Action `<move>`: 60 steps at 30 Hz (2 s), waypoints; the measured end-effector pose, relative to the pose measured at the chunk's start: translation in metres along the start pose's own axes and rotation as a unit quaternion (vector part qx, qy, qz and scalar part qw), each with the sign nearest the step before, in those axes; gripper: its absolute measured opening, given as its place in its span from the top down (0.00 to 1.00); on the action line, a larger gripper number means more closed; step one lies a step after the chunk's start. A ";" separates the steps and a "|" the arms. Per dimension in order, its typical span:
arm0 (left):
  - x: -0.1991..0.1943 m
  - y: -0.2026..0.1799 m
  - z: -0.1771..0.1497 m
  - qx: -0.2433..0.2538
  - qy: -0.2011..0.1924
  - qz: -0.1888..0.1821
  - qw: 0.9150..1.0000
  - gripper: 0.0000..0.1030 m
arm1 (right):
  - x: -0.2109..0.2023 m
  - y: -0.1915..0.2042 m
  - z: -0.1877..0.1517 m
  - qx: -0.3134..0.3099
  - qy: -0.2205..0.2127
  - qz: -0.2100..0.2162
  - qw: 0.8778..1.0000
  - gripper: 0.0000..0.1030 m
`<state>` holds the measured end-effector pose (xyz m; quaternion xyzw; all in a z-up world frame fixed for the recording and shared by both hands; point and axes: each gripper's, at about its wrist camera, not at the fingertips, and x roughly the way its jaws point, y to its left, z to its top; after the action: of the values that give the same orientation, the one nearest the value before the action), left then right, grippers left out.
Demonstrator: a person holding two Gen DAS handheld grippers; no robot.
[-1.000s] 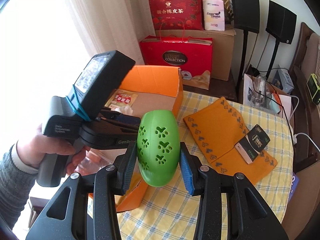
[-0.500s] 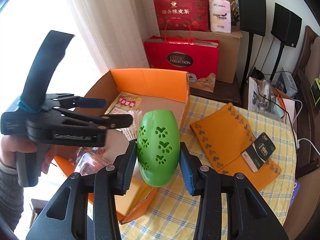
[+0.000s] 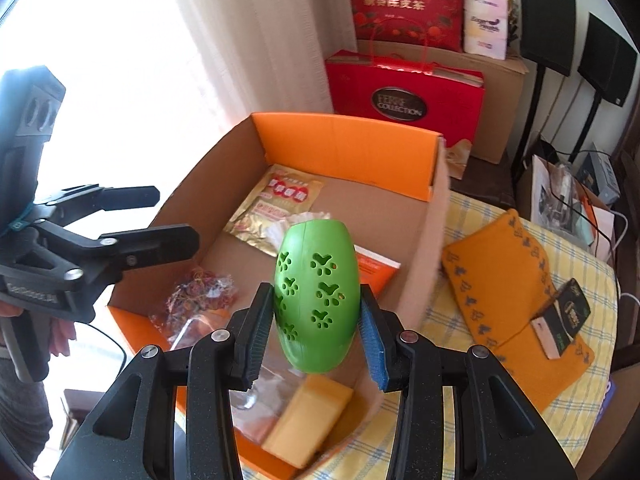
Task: Organize objects
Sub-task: 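Lower the green case into the orange box and open the right gripper, then withdraw both grippers from the box toward the black tissue pack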
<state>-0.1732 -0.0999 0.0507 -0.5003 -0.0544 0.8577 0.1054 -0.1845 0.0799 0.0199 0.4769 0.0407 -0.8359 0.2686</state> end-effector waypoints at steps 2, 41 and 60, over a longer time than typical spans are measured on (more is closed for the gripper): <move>-0.009 0.008 -0.003 -0.008 -0.010 -0.003 1.000 0.05 | 0.007 0.010 0.002 -0.009 0.004 0.005 1.000 0.59; -0.026 0.052 -0.024 -0.031 -0.035 0.029 0.998 0.00 | 0.063 0.060 0.047 -0.062 0.055 -0.010 0.997 0.54; -0.010 -0.016 -0.016 0.023 -0.031 0.005 0.999 0.00 | -0.020 -0.003 0.011 -0.011 0.005 -0.035 0.999 0.21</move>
<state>-0.1522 -0.0870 0.0545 -0.4710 -0.0356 0.8744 0.1107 -0.1863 0.0872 0.0419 0.4765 0.0678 -0.8419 0.2441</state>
